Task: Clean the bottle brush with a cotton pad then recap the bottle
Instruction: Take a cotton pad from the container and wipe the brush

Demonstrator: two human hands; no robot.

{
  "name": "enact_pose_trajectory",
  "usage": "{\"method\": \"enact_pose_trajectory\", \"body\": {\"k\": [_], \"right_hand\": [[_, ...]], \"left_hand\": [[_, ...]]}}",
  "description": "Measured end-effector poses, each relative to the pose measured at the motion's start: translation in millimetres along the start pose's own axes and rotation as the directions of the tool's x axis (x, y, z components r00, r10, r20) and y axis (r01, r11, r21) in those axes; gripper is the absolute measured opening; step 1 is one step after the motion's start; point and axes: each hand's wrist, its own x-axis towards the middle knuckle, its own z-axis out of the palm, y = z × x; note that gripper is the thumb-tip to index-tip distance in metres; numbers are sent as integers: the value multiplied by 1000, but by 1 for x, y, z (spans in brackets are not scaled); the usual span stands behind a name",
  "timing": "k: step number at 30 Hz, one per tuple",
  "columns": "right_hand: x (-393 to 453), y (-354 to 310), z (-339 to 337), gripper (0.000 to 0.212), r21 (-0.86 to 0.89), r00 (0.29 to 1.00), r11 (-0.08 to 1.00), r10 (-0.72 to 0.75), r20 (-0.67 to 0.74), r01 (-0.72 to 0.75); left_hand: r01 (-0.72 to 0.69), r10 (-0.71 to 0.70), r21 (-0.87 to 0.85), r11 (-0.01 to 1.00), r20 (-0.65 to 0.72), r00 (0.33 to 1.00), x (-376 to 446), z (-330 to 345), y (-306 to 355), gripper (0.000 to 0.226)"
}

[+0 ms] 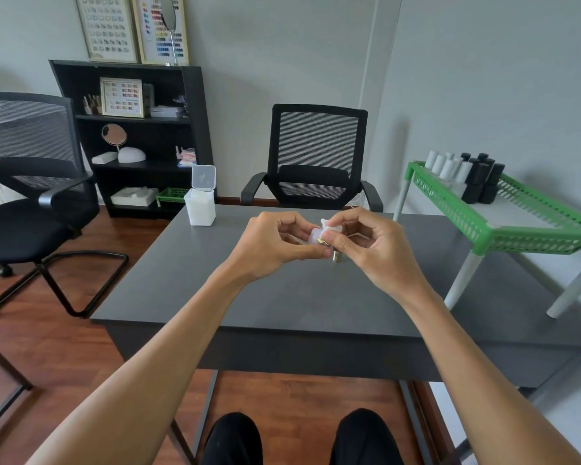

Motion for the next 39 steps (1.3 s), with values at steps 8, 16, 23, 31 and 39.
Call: {"method": "enact_pose_trajectory", "body": {"k": [8,16,23,31,39], "right_hand": [[-1,-3,1,11,-9,1000,1000,-21,3,21],[1,-3,1,22,-64,998,997,51,30,-48],[9,-17,-5,16,-158,979,985,103,178,-74],[15,-32,-10,5,-216,958,976,97,269,-38],[16,-26,1,3,-295,990,955,77,120,-39]], "left_hand": [[0,0,-13,1000,5,1000,-2,-2,1,45],[-1,1,-36,999,11,1000,-3,-5,-2,42],[-2,2,-20,1000,9,1000,-3,-6,0,41],[36,-38,29,999,57,998,-4,-7,-2,37],[0,5,120,993,-36,999,-1,3,-3,39]]}}
